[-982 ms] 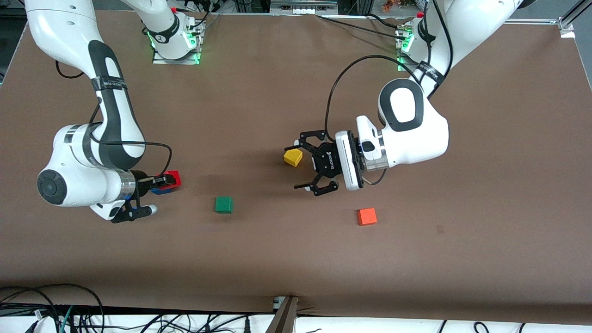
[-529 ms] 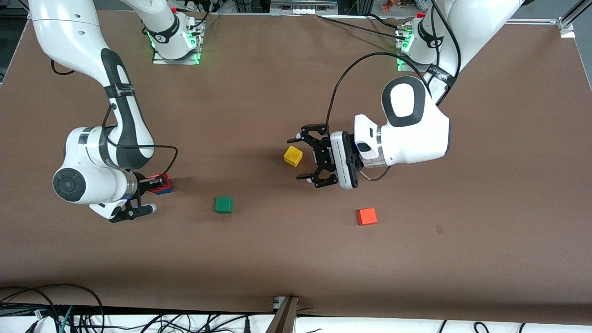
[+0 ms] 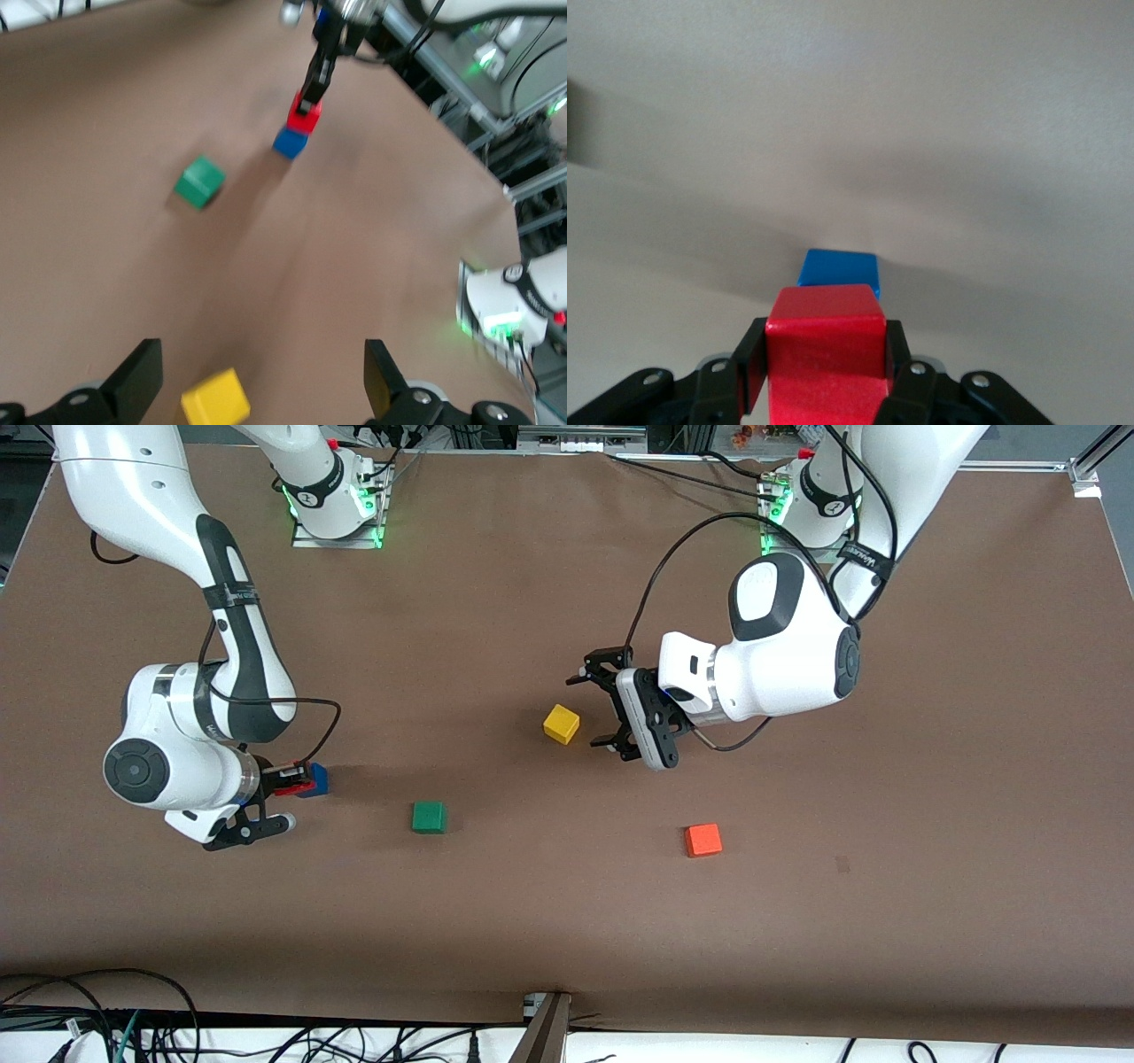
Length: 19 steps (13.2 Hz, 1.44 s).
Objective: Pass red block to right arm, stack on blue
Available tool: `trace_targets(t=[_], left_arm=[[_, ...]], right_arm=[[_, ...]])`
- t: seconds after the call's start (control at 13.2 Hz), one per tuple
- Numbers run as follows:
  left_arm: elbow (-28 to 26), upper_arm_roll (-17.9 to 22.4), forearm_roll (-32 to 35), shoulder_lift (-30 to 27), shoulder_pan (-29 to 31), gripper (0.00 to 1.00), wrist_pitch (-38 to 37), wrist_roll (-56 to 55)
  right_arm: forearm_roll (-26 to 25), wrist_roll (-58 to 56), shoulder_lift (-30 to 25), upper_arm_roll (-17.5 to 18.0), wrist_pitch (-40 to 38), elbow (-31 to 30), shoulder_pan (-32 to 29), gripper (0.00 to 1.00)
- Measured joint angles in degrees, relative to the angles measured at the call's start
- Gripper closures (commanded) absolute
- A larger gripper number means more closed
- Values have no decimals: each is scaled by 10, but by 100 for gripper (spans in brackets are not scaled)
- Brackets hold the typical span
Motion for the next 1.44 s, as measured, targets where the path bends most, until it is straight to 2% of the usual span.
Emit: trace_targets(t=[0.23,0.45,0.83,1.21,1.44], left_arm=[[0,3,55,-17,18,0,-60,-52],[8,7,121,-35,59,0,-142,-83],[78,9,242,-52,139,0,-285,-125],[116,9,374,-80,181,0,-313,-132],[165,6,453,-90,183,0,-383,-133]], right_arm=[[-2,6,-25,0,39,-48,0,85],[-2,12,-40,0,43,-62,0,85],[-2,36,-62,-1,109,-122,2,85],[-3,43,-72,-1,125,-143,3,85],[-5,44,-72,-1,126,-144,3,85]])
